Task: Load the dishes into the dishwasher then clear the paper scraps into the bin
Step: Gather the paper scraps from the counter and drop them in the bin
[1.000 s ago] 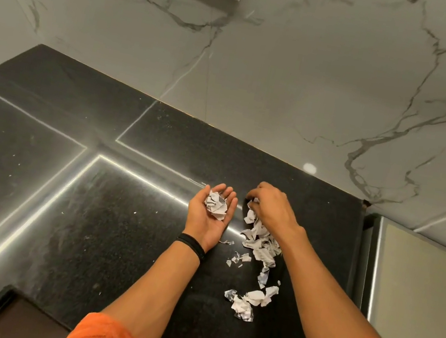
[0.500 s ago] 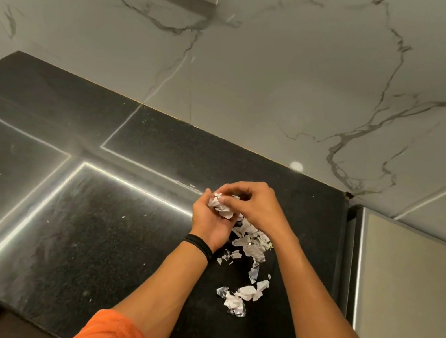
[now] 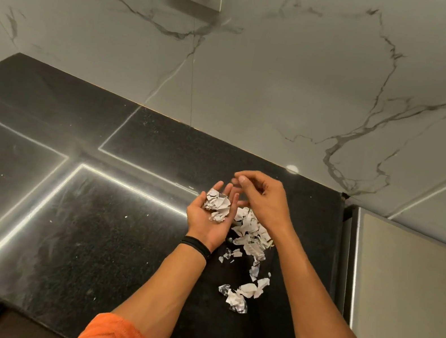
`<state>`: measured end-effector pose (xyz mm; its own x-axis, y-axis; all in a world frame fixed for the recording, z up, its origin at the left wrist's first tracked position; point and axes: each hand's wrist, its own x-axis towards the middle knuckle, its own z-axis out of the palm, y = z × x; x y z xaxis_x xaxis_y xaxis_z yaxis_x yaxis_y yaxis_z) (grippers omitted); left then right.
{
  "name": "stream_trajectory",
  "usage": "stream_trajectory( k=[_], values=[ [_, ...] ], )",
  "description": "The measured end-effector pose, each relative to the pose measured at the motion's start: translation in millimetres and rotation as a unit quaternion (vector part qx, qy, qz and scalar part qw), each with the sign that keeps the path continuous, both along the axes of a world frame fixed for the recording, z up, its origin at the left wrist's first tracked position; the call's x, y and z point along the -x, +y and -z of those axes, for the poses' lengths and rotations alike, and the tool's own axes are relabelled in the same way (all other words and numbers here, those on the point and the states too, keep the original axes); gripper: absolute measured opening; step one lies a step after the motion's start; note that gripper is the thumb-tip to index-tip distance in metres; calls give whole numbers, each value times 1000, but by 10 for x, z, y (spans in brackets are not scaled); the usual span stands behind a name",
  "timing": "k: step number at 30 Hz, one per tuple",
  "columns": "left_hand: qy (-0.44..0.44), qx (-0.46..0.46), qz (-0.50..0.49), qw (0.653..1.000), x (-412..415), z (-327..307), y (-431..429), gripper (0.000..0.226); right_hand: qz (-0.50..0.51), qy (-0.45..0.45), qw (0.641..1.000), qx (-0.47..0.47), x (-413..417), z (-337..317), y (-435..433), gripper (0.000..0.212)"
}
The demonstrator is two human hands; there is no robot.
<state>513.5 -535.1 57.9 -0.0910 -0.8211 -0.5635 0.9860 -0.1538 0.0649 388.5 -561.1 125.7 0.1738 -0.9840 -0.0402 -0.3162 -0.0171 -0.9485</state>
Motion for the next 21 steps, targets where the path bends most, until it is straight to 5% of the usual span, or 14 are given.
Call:
stream_trajectory(
  k=[3,6,8,11,15,18,21],
  values=[
    [16,-18,-18,1000,-114,0,20,44,-10,193,981,27,88,185,-55,25],
    [-1,-30,-10,999,-237,30,49,44,-158,414,896,16,54,410,-27,40],
    [-16,-33,8,999,-308,51,66,43,-177,469,863,60,30,543,7,31],
    [-25,-38,29,999,-397,59,94,43,-137,477,863,92,7,633,79,24],
    [-47,-38,62,996,-477,60,92,42,-36,395,917,44,-24,613,169,20],
    [-72,-33,86,993,-467,44,45,42,125,193,973,-17,-66,444,175,17],
    [-79,-24,103,991,-371,6,-22,44,149,16,987,-56,-176,234,239,19]
  ],
)
